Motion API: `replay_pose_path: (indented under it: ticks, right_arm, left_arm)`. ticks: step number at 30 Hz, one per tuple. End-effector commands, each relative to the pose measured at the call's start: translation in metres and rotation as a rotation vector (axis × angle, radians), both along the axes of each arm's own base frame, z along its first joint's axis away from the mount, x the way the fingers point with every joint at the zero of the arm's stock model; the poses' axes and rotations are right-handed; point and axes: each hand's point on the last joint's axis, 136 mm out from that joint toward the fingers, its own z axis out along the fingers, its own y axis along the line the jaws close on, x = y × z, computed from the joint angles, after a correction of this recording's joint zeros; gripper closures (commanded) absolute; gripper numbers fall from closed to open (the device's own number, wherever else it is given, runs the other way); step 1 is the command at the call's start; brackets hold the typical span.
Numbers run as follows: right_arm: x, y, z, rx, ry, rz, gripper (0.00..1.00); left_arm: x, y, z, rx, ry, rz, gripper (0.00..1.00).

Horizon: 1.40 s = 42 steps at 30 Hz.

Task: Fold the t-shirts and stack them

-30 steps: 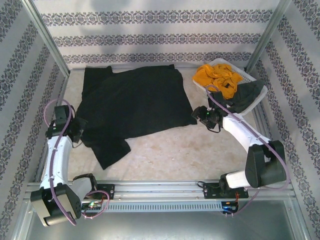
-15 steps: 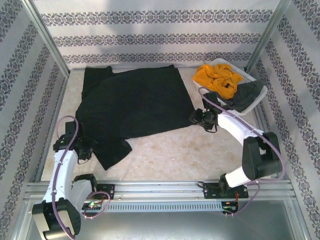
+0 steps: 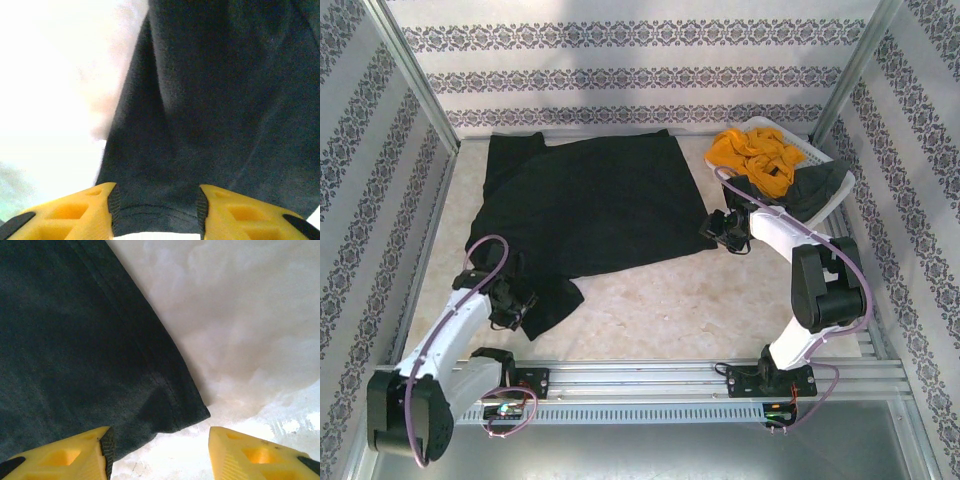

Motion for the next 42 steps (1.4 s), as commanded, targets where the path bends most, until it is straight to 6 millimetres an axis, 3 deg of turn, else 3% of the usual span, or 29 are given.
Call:
replay_pose_path:
  ticks: [1,7,12,17,24,31,35,39,42]
  right_arm:
    - [0.002,-0.004,0.001,-0.018,0.004,-0.007,0.46]
    - [0.012,-0.004,-0.010,-0.029,0.024,-0.014,0.46]
    - [0.023,-0.009,-0.022,-0.092,0.038,-0.015,0.48]
    - [0.019,-0.008,-0.031,-0.144,0.121,-0.023,0.56]
    - [-0.008,-0.009,-0.019,-0.225,0.139,-0.041,0.55]
    - [-0.017,0.001,-0.040,-0.177,0.199,-0.024,0.59]
    - [-0.024,0.000,-0.045,-0.185,0.240,-0.028,0.75]
    - [-0.041,0.000,-0.043,-0.206,0.273,-0.009,0.98]
    - [-0.058,0.000,-0.038,-0.218,0.284,0.005,1.00]
  left_arm:
    - [-0.021,0.003,-0.013,0.015,0.074,0.045,0.52]
    - [-0.010,-0.010,-0.040,-0.046,0.070,0.061,0.54]
    - [0.028,-0.014,-0.044,-0.063,-0.031,0.074,0.78]
    - [0.038,-0.005,-0.028,-0.007,-0.059,0.083,1.00]
    - [0.018,0.007,-0.003,0.033,-0.077,0.136,1.00]
    - [-0.010,0.015,0.015,0.046,-0.072,0.214,1.00]
    - [-0.022,0.019,0.025,0.044,-0.069,0.267,1.00]
    - [-0.034,0.021,0.031,0.033,-0.068,0.343,1.00]
    - [-0.041,0.023,0.034,0.021,-0.082,0.396,1.00]
